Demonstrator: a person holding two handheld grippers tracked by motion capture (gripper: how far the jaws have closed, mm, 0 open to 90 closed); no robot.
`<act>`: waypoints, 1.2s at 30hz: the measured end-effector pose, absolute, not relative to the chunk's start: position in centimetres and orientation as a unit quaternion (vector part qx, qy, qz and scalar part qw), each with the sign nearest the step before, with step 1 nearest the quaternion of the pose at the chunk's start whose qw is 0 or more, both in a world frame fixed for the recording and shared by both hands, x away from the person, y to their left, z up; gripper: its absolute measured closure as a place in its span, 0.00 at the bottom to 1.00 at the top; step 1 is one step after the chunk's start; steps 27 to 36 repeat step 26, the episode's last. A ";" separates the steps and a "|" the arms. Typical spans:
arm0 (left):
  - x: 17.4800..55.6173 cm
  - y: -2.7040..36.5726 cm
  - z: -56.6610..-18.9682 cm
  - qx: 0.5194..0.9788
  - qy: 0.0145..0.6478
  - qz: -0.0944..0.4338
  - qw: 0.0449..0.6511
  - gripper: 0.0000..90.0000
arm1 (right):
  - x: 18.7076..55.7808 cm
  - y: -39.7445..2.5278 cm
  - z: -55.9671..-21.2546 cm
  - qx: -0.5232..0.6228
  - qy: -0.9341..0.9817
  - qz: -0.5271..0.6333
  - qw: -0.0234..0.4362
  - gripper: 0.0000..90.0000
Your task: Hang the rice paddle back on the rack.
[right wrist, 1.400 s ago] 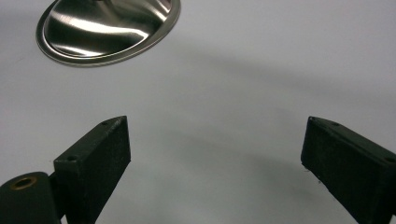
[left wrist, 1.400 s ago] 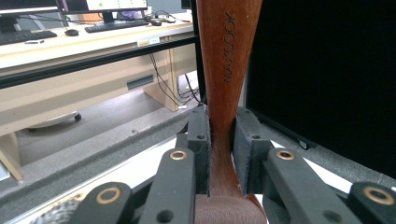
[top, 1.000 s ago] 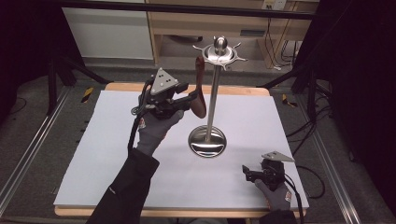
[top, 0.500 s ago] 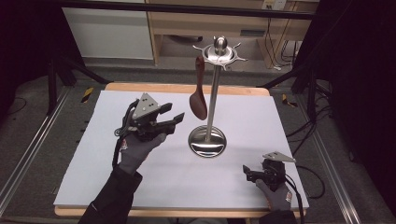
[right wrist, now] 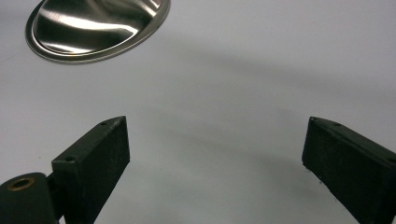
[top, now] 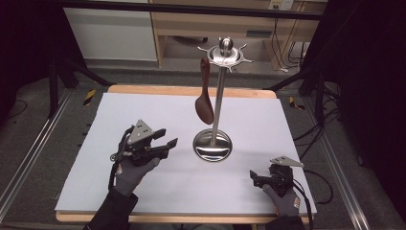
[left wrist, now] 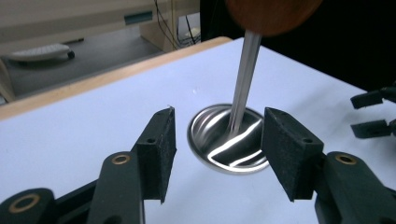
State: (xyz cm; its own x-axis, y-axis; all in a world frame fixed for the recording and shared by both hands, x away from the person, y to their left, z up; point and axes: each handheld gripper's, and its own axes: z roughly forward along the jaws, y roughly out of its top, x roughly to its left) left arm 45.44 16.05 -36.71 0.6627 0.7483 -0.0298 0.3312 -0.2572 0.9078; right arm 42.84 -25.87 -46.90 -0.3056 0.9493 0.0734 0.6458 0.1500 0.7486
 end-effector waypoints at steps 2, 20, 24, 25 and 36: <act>45.4 16.4 -37.5 0.766 0.358 0.205 0.492 0.49 | 42.9 -25.9 -46.9 0.546 0.729 0.350 0.219 0.09; 44.5 21.5 -43.3 0.762 0.426 0.207 0.441 0.45 | 42.8 -27.1 -47.4 0.558 0.727 0.330 0.226 0.11; 44.1 22.4 -44.0 0.761 0.439 0.217 0.426 0.43 | 42.8 -27.1 -47.7 0.559 0.730 0.323 0.226 0.11; 44.0 22.6 -44.1 0.759 0.442 0.221 0.424 0.43 | 42.8 -27.1 -47.7 0.560 0.730 0.321 0.226 0.11; 43.9 22.8 -44.3 0.759 0.444 0.223 0.421 0.43 | 42.8 -27.2 -47.8 0.558 0.731 0.320 0.228 0.11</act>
